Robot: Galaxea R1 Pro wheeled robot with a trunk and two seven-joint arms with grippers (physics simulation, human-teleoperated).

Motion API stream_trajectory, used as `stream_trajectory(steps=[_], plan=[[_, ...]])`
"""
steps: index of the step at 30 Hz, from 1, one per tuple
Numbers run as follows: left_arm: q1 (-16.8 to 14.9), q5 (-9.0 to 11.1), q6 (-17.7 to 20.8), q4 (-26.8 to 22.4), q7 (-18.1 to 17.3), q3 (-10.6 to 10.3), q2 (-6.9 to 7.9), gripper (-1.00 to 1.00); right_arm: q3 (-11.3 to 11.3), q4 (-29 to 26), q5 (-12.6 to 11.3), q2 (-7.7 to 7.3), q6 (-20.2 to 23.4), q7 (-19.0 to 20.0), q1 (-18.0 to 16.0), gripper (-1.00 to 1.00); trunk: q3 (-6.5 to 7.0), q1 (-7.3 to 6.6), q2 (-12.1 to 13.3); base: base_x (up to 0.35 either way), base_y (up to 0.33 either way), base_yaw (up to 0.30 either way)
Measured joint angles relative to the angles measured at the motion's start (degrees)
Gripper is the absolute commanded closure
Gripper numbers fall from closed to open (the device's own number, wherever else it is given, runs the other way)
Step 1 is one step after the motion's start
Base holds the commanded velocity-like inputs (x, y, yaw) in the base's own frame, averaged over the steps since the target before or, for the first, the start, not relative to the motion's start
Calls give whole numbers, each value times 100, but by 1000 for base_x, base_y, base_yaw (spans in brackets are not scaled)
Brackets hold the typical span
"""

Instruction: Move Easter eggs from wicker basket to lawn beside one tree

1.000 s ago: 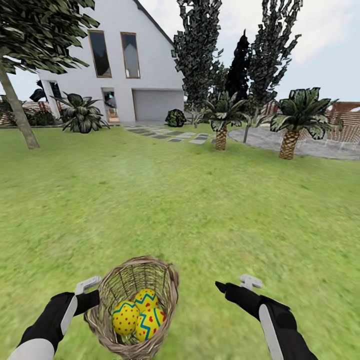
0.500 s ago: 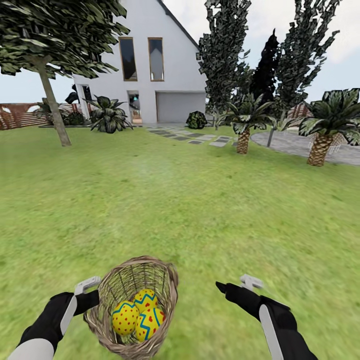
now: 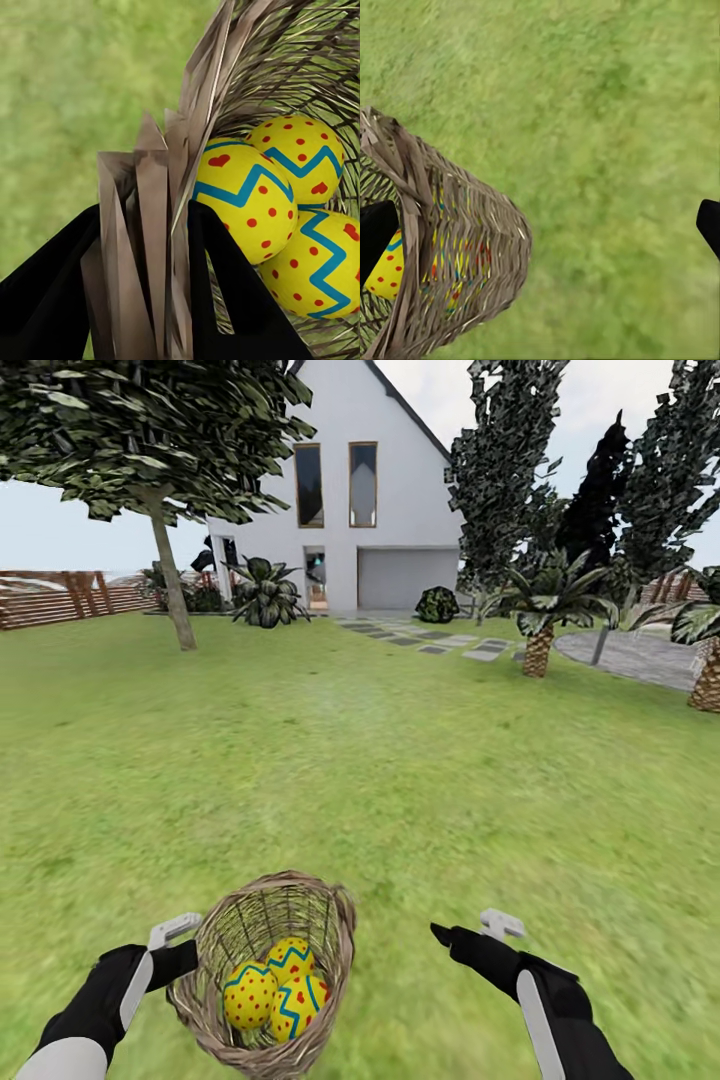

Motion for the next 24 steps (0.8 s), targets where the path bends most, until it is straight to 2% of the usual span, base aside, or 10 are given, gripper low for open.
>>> stream_trajectory(steps=[5,18,24], plan=[[1,-12,0,0,2,0,2,100,4,33,19,8,-7,1,0,-100,17,0,0,332,31,213],[2,-3,0,1,1,0,2,100,17,84,27,17,-122,-8,-2,-100,19,0,0,332,106,11],[3,-10,-6,0,2,-1,3,100,18,119,38,26,-127,-7,0,-100,19,3,1,97,59,215]])
